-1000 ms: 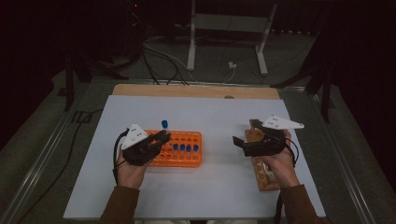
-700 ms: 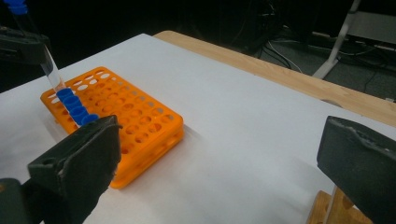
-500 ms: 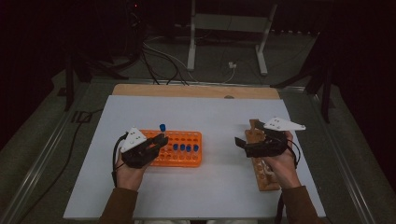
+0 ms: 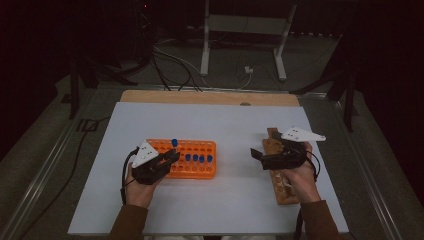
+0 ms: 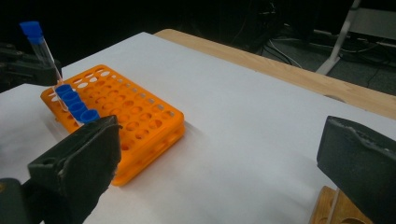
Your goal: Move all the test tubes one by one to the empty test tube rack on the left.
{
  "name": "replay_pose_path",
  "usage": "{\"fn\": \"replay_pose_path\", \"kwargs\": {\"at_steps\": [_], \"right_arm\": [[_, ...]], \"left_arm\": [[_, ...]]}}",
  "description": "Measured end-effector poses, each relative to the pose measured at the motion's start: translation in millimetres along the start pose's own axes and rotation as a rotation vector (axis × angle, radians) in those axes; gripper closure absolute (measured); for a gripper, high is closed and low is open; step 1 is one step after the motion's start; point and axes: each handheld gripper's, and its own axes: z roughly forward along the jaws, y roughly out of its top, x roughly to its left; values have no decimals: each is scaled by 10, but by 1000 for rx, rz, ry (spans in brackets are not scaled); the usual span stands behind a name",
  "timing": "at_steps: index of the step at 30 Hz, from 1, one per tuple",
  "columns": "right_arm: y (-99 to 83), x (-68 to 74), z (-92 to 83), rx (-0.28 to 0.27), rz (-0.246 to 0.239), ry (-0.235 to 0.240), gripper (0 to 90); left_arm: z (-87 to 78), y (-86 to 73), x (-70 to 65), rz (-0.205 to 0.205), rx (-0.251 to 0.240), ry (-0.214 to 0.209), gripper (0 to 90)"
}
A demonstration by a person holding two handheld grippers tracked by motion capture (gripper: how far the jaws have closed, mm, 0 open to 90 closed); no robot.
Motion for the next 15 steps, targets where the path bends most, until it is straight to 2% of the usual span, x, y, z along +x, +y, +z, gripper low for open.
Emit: {"fn": "replay_pose_path", "kwargs": {"at_steps": [15], "right_arm": [[-36,3,14,1,5,9,2]], "left_arm": [[104,-108,-45,17,45,-13,778]]}}
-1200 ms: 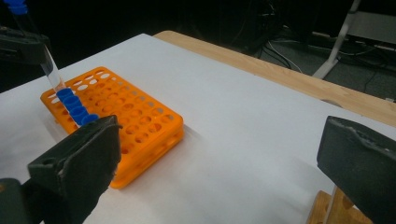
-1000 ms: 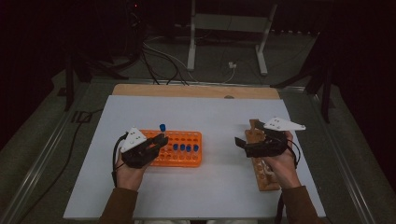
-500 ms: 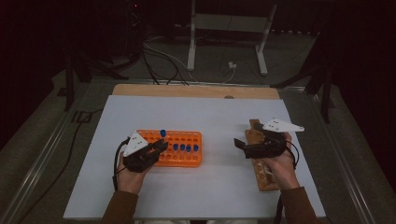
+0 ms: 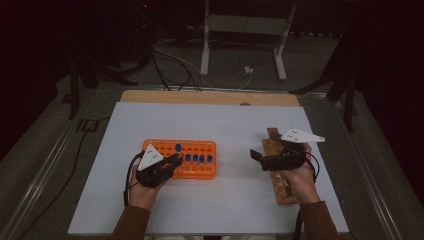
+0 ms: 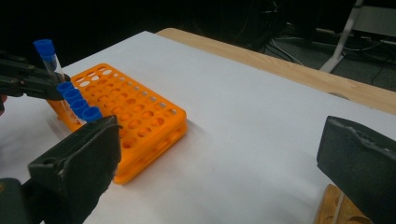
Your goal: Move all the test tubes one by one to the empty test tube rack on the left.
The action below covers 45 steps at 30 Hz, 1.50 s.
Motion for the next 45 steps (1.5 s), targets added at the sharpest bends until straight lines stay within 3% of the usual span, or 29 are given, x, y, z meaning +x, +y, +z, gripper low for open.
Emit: {"fn": "replay_pose_path", "kwargs": {"at_steps": [12,34,42,45], "right_arm": [[-3,13,1,-4,1,8,2],[-48,-1,4,-4,10,15,2],[-60,3,9,-4,12,17,2],[-59,3,10,-5,13,19,2]], "left_arm": [[124,-126,-4,19,96,13,779],[171,-172,-29,49,145,32,781],[163,-175,-32,48,145,32,778],[130,-154,-26,27,109,36,736]]}}
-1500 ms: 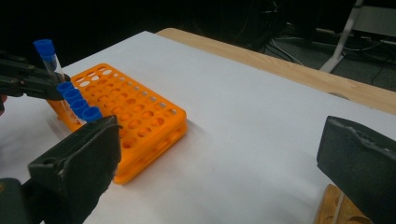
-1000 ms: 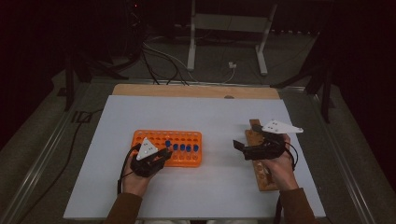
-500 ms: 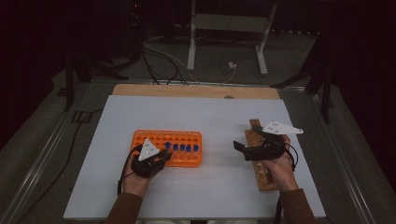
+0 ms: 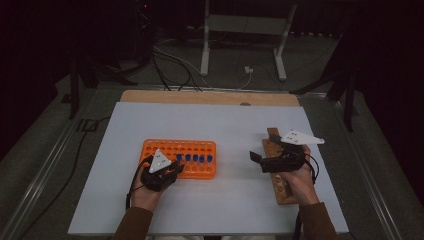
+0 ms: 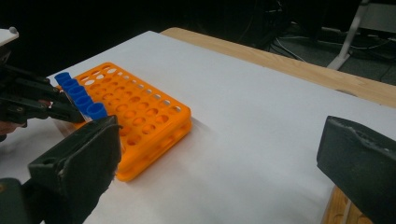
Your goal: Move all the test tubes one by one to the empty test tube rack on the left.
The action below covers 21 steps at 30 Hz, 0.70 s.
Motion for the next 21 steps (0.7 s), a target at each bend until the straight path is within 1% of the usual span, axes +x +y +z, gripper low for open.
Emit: {"fn": "replay_pose_path", "kwargs": {"at_steps": [3,5,7,11,16,21], "right_arm": [[-4,-5,1,1,0,1,2],[-8,-8,5,2,-1,1,3],[-11,-9,7,2,0,1,3],[-17,-3,3,1,-3,2,2],[-29,9,-2,-6,-10,2,2],[-50,-2,-34,-17,-9,-2,2]], "left_arm": [[-46,32,2,0,-28,4,739],[-47,34,3,5,-21,1,770],[-43,35,-2,7,-14,3,777],[-25,29,-26,27,6,9,778],[-41,25,-10,10,4,13,770],[-116,47,21,-10,-34,1,704]]}}
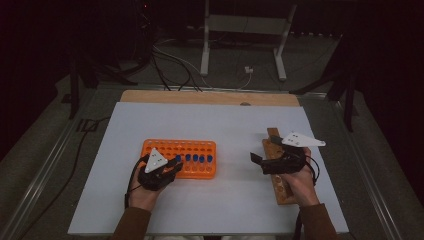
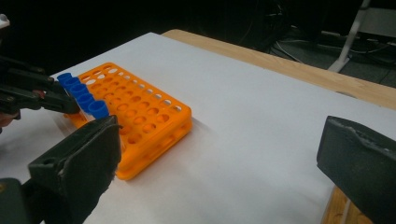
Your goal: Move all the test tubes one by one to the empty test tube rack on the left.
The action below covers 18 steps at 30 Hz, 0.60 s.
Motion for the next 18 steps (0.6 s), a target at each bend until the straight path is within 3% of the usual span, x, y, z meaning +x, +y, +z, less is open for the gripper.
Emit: {"fn": "replay_pose_path", "kwargs": {"at_steps": [7,18], "right_arm": [[-63,-22,-86,-15,5,-12,2],[-160,-39,-167,-46,8,-26,2]], "left_arm": [[-218,79,54,-12,-81,-5,587],[-606,135,231,-54,-177,105,230]]}}
